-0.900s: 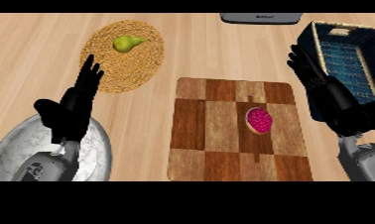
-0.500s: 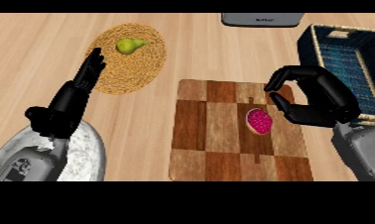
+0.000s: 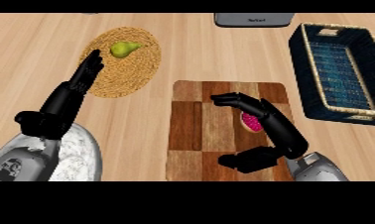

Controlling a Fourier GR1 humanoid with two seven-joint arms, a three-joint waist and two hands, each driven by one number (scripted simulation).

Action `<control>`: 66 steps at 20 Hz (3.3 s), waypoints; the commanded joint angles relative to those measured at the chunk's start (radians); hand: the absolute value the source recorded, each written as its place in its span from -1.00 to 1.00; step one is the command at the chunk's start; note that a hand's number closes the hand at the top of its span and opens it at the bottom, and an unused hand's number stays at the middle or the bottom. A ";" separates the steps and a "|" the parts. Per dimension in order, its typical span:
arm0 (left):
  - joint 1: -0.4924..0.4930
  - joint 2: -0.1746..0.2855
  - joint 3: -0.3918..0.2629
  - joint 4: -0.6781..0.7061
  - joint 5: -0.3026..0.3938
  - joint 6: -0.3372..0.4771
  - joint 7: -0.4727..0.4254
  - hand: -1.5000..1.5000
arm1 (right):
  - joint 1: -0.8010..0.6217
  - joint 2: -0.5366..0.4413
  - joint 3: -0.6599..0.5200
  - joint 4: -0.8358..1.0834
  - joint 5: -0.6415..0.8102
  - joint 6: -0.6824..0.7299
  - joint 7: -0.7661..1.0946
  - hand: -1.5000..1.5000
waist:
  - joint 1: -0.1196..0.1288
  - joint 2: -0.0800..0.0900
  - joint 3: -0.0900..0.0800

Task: Pick the cupcake from the cutting board and place it in the basket

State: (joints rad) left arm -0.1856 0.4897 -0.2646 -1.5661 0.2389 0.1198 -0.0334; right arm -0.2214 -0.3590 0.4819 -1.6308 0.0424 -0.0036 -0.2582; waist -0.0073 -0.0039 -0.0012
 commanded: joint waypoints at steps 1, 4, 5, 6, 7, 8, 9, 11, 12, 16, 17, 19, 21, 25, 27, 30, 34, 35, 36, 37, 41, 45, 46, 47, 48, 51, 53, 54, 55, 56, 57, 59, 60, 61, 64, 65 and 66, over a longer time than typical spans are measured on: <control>0.028 0.012 0.010 -0.005 -0.005 -0.012 -0.021 0.00 | -0.015 -0.040 0.012 -0.105 0.203 -0.151 0.179 -1.00 | -0.012 -0.010 -0.003; -0.006 0.008 0.014 -0.009 -0.010 -0.001 0.017 0.00 | -0.106 -0.142 -0.089 -0.149 0.267 -0.137 0.317 -1.00 | -0.016 -0.009 -0.003; 0.026 0.008 0.006 -0.008 -0.013 -0.008 0.001 0.00 | -0.124 -0.154 -0.073 -0.212 0.301 -0.125 0.412 -1.00 | -0.015 -0.012 -0.004; 0.035 0.016 0.030 -0.004 0.005 -0.018 -0.014 0.00 | -0.109 -0.226 -0.087 -0.232 0.324 -0.083 0.423 -1.00 | -0.018 -0.011 -0.004; -0.010 0.013 0.028 -0.004 0.009 -0.020 0.022 0.00 | -0.153 -0.268 -0.088 -0.223 0.336 -0.021 0.485 -1.00 | -0.020 -0.009 -0.004; -0.002 0.016 0.026 -0.003 0.006 -0.025 0.016 0.00 | -0.141 -0.339 -0.093 -0.272 0.335 0.041 0.505 -1.00 | -0.033 -0.013 -0.004; -0.003 -0.021 0.003 0.018 -0.013 -0.004 0.002 0.00 | -0.173 -0.364 -0.069 -0.244 0.349 0.105 0.541 -1.00 | -0.022 -0.006 -0.005; -0.003 0.008 0.017 0.004 0.004 -0.039 0.009 0.00 | -0.212 -0.407 -0.053 -0.268 0.293 0.244 0.628 -1.00 | -0.004 -0.004 -0.004; 0.002 -0.003 0.006 0.007 -0.014 -0.030 -0.006 0.00 | -0.226 -0.404 -0.029 -0.317 0.251 0.310 0.696 -1.00 | -0.005 -0.006 -0.005; 0.012 -0.003 0.031 0.021 -0.015 -0.036 -0.028 0.00 | -0.216 -0.509 -0.134 -0.399 0.020 0.510 0.768 -1.00 | -0.010 -0.003 -0.002; -0.022 -0.011 0.022 -0.012 -0.015 -0.028 0.036 0.00 | -0.241 -0.522 -0.181 -0.397 -0.041 0.548 0.786 -1.00 | -0.005 -0.002 -0.001; -0.002 -0.020 0.043 0.028 -0.015 -0.049 -0.019 0.00 | -0.231 -0.531 -0.212 -0.429 -0.112 0.598 0.834 -1.00 | -0.002 0.001 0.000; 0.019 -0.008 0.070 0.015 -0.008 -0.082 -0.025 0.00 | -0.183 -0.535 -0.264 -0.453 -0.146 0.622 0.844 -1.00 | 0.000 0.001 0.000; -0.015 -0.078 0.058 0.086 -0.054 -0.092 -0.051 0.00 | -0.152 -0.501 -0.329 -0.403 -0.100 0.662 0.804 -1.00 | 0.002 0.004 0.001; -0.028 -0.041 0.121 0.075 -0.040 -0.131 -0.023 0.00 | -0.124 -0.461 -0.361 -0.442 -0.070 0.664 0.808 -1.00 | 0.003 0.004 0.001; 0.000 -0.043 0.134 0.018 -0.063 -0.134 -0.008 0.00 | -0.076 -0.453 -0.423 -0.433 -0.054 0.712 0.747 -1.00 | 0.005 0.003 0.001; -0.002 -0.078 0.125 0.053 -0.092 -0.133 -0.010 0.00 | -0.070 -0.328 -0.360 -0.360 0.092 0.633 0.681 -1.00 | 0.009 0.005 0.001; 0.022 -0.091 0.129 0.038 -0.096 -0.143 -0.018 0.00 | -0.044 -0.357 -0.425 -0.339 0.075 0.685 0.630 -1.00 | 0.007 0.004 0.001; -0.038 -0.069 0.136 -0.005 -0.063 -0.164 0.073 0.00 | -0.078 -0.306 -0.364 -0.289 0.123 0.643 0.627 -1.00 | 0.012 0.005 0.002; 0.040 -0.080 0.135 0.009 -0.094 -0.164 -0.010 0.00 | -0.062 -0.274 -0.363 -0.328 0.123 0.629 0.657 -1.00 | 0.011 0.004 0.001; -0.018 -0.114 0.150 0.051 -0.122 -0.164 0.000 0.00 | 0.012 -0.213 -0.326 -0.266 0.289 0.563 0.495 -1.00 | 0.008 0.005 0.001; 0.053 -0.140 0.144 -0.046 -0.144 -0.163 0.035 0.00 | 0.056 -0.167 -0.298 -0.247 0.406 0.504 0.415 -1.00 | 0.010 0.003 0.001; -0.009 -0.143 0.157 -0.003 -0.138 -0.173 0.031 0.00 | -0.046 -0.137 -0.272 -0.101 0.446 0.483 0.390 -1.00 | 0.014 0.005 0.001; -0.014 -0.167 0.132 -0.030 -0.160 -0.139 0.088 0.00 | 0.048 -0.141 -0.246 -0.145 0.507 0.432 0.347 -1.00 | 0.009 0.004 0.002; 0.048 -0.133 0.157 -0.030 -0.168 -0.178 0.010 0.00 | -0.035 -0.117 -0.269 -0.066 0.499 0.440 0.350 -1.00 | 0.015 0.005 0.001; 0.091 -0.155 0.177 -0.071 -0.156 -0.196 0.022 0.00 | 0.057 -0.097 -0.266 -0.076 0.557 0.395 0.293 -1.00 | 0.011 0.004 0.001; 0.014 -0.170 0.214 -0.009 -0.164 -0.216 0.042 0.00 | -0.011 -0.065 -0.299 -0.033 0.559 0.425 0.279 -1.00 | 0.009 0.004 0.001; -0.022 -0.148 0.237 0.011 -0.140 -0.252 0.027 0.00 | 0.045 -0.065 -0.263 -0.061 0.574 0.414 0.260 -1.00 | 0.007 0.004 0.001; 0.050 -0.168 0.217 -0.022 -0.177 -0.243 0.016 0.00 | -0.014 -0.028 -0.271 -0.042 0.585 0.429 0.287 -1.00 | 0.010 0.004 0.001; 0.011 -0.176 0.230 0.015 -0.170 -0.249 0.037 0.00 | 0.046 -0.026 -0.262 -0.046 0.603 0.403 0.250 -1.00 | 0.007 0.004 0.001; 0.011 -0.189 0.229 0.072 -0.206 -0.244 -0.041 0.00 | 0.032 -0.027 -0.276 -0.096 0.581 0.446 0.273 -1.00 | 0.006 0.004 0.001; 0.037 -0.218 0.200 -0.066 -0.212 -0.217 0.081 0.00 | 0.020 -0.003 -0.289 -0.068 0.581 0.449 0.252 -1.00 | 0.009 0.003 0.001; 0.002 -0.218 0.215 0.022 -0.203 -0.234 0.036 0.00 | 0.146 -0.034 -0.283 -0.146 0.591 0.407 0.198 -1.00 | 0.002 0.003 0.001; 0.061 -0.213 0.211 -0.104 -0.203 -0.230 0.101 0.00 | 0.086 -0.003 -0.304 -0.151 0.558 0.460 0.252 -1.00 | 0.008 0.002 0.001; 0.007 -0.241 0.240 0.066 -0.244 -0.245 -0.023 0.00 | 0.046 0.026 -0.294 -0.167 0.583 0.526 0.311 -1.00 | 0.005 0.004 0.001; 0.014 -0.233 0.256 -0.006 -0.234 -0.269 0.023 0.00 | 0.036 0.007 -0.335 -0.100 0.612 0.505 0.222 -1.00 | 0.008 0.004 0.001; 0.039 -0.228 0.247 -0.013 -0.245 -0.273 0.022 0.00 | 0.096 0.025 -0.289 -0.098 0.662 0.452 0.219 -1.00 | 0.007 0.003 0.001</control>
State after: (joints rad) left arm -0.1601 0.2677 -0.0320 -1.5726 0.0127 -0.1308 -0.0060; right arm -0.1665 -0.3593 0.1752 -1.7393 0.6417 0.4723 -0.0137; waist -0.0001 -0.0005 -0.0002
